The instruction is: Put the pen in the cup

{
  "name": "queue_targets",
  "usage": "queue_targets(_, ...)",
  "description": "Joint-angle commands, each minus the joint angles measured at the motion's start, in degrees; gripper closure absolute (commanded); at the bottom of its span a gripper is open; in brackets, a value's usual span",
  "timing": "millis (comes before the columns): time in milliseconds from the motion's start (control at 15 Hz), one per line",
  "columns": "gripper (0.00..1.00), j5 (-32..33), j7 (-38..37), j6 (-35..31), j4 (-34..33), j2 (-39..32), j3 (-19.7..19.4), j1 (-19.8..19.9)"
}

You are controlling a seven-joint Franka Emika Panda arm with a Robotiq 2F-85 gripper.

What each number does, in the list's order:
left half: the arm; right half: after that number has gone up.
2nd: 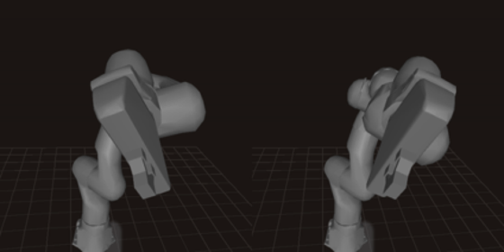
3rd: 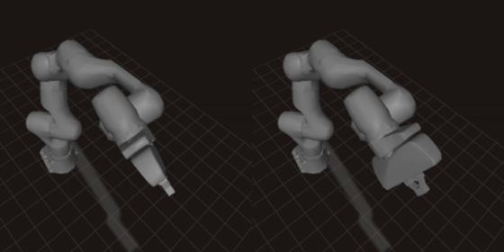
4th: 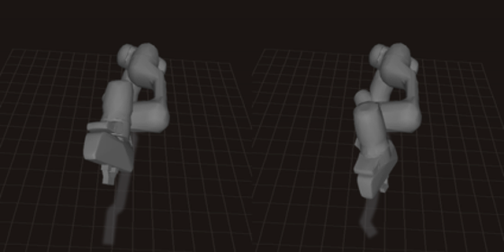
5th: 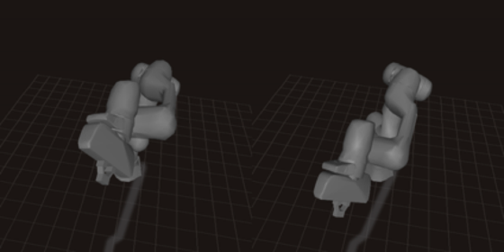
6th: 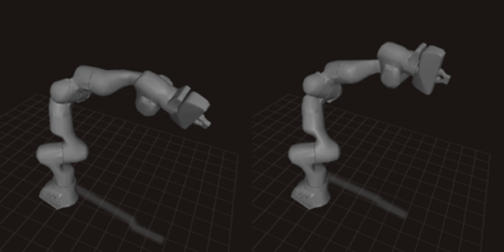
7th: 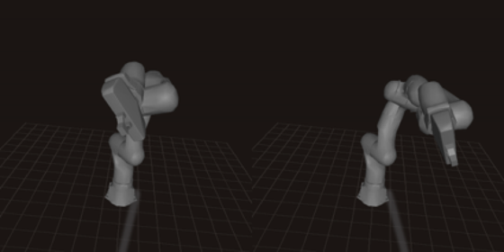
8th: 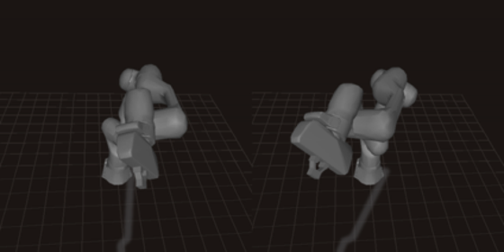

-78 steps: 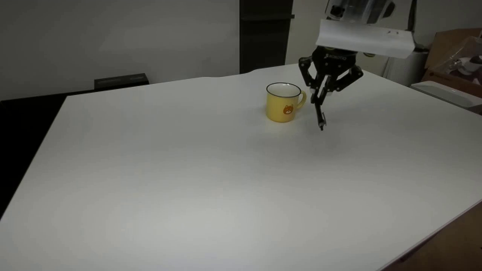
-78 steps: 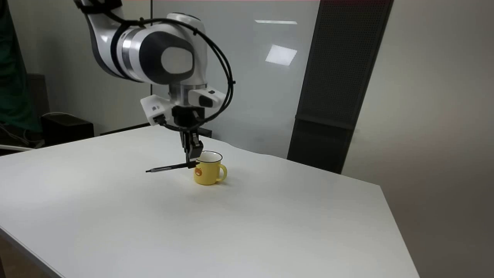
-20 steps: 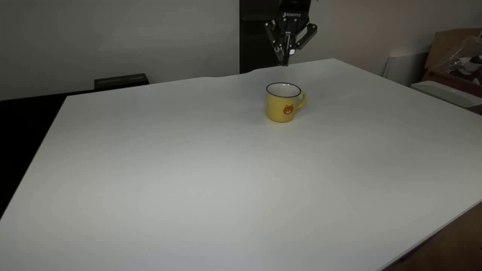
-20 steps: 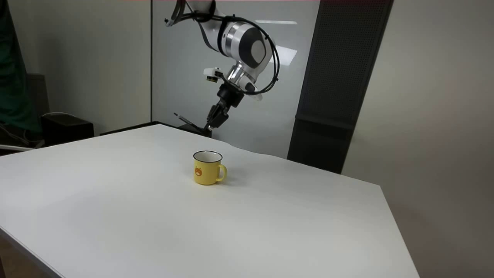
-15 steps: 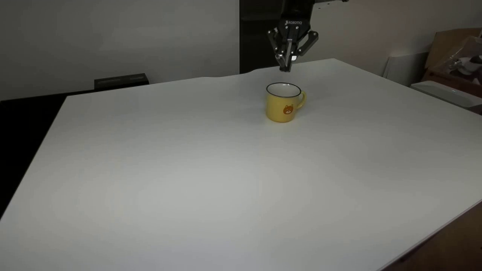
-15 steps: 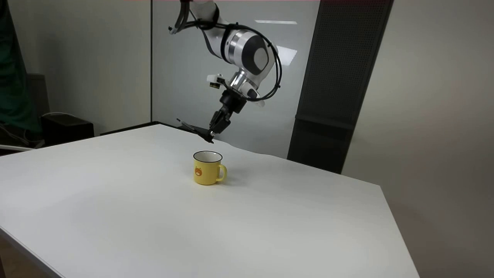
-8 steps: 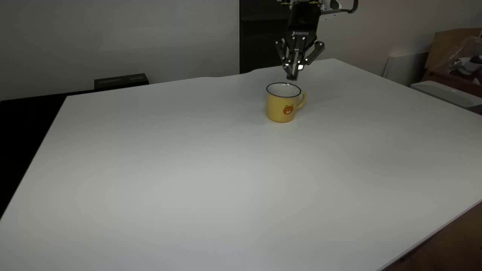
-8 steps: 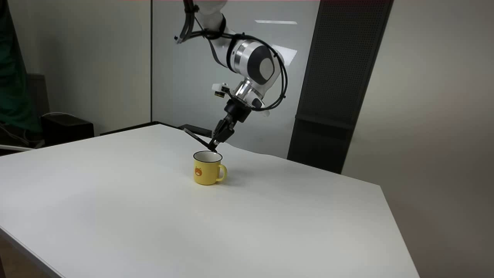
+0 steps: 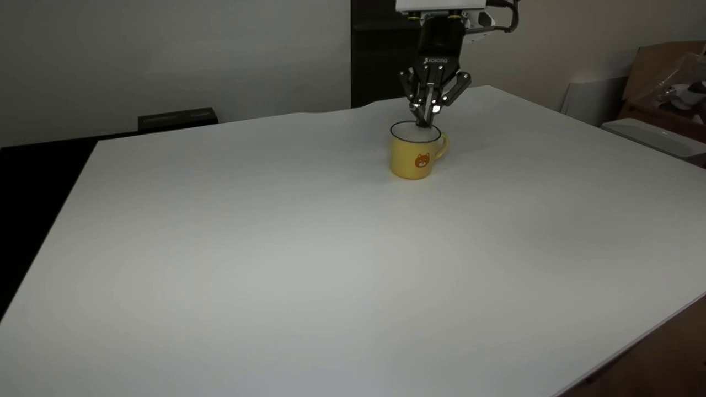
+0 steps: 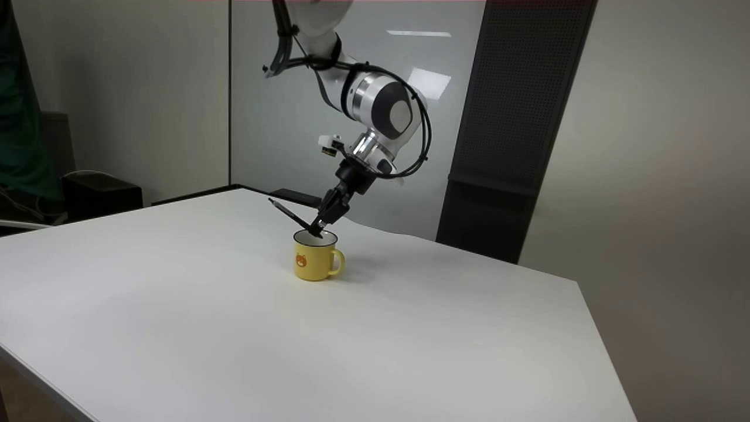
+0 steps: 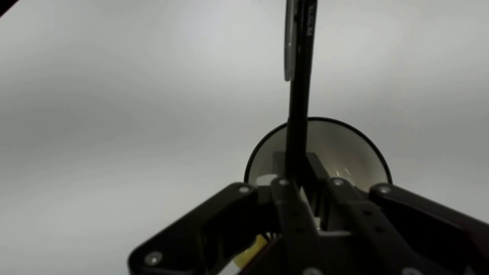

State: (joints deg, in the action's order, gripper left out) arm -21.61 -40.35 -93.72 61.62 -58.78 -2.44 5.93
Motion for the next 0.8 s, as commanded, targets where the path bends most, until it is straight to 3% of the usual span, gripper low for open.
queue_targets(0,0.97,-1.0,-1.9,2.4,-4.5,-2.4,0.8,0.5)
queue_targets(67,0.66,-1.1,-1.9,2.5,-4.8,-2.6,0.9,0.5)
queue_targets(733,0.02,-2.2,-0.9,0.4,-4.7,-1.9,1.1,0.9)
